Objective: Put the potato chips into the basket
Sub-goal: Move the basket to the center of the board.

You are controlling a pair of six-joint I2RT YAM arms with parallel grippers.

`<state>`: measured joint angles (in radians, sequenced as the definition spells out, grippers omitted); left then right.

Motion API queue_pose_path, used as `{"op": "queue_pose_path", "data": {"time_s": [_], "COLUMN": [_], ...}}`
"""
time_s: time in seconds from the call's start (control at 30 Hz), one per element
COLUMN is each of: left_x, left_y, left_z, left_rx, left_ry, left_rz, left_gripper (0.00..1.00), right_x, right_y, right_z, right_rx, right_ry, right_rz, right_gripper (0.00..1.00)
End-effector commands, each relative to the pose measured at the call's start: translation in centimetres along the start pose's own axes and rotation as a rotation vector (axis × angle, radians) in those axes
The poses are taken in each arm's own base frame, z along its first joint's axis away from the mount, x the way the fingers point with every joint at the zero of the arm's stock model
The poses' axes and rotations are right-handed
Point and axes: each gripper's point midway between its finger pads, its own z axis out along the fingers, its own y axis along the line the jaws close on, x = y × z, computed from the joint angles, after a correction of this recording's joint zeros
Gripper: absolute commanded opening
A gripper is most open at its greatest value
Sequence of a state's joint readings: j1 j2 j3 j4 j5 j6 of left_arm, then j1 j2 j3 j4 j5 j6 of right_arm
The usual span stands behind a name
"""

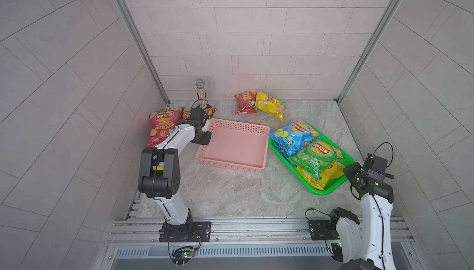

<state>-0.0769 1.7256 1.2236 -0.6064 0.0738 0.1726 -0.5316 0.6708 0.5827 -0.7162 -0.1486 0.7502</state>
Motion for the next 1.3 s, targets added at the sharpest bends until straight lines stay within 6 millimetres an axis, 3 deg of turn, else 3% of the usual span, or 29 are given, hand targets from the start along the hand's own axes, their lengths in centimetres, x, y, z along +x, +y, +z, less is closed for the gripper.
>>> {"op": "queue_pose_path", "data": {"time_s": [0.0, 0.53, 0.8, 1.07, 1.27], "left_x": [5.5, 8.0, 8.5, 8.4, 8.5], "left_y": [-1.5, -3.4, -4.6, -5.0, -4.9], "left_z": [0.4, -0.2, -0.7, -0.9, -0.8], "left_rx": [0.063, 0.155, 0.22, 0.24, 0.24], "left_ry": [0.182, 0.219, 0.21, 0.204, 0.21], "left_rz": [0.08, 0.088, 0.074, 0.074, 0.071], "left_gripper": [0.04, 0.07, 0.07, 0.07, 0.07], "right_x": [-1.1, -3.2, -4.8, -7.1, -8.6], "right_y": [-0.5, -1.5, -1.0, 0.6, 3.1], "right_z": [0.3, 2.2, 4.5, 7.3, 9.2], "right_rx": [0.009, 0.011, -0.007, -0.034, -0.044], "right_ry": [-0.08, -0.225, -0.262, -0.278, -0.288], "right_rz": [0.072, 0.277, 0.402, 0.482, 0.471], "right_gripper": [0.0, 0.0, 0.0, 0.0, 0.0]}}
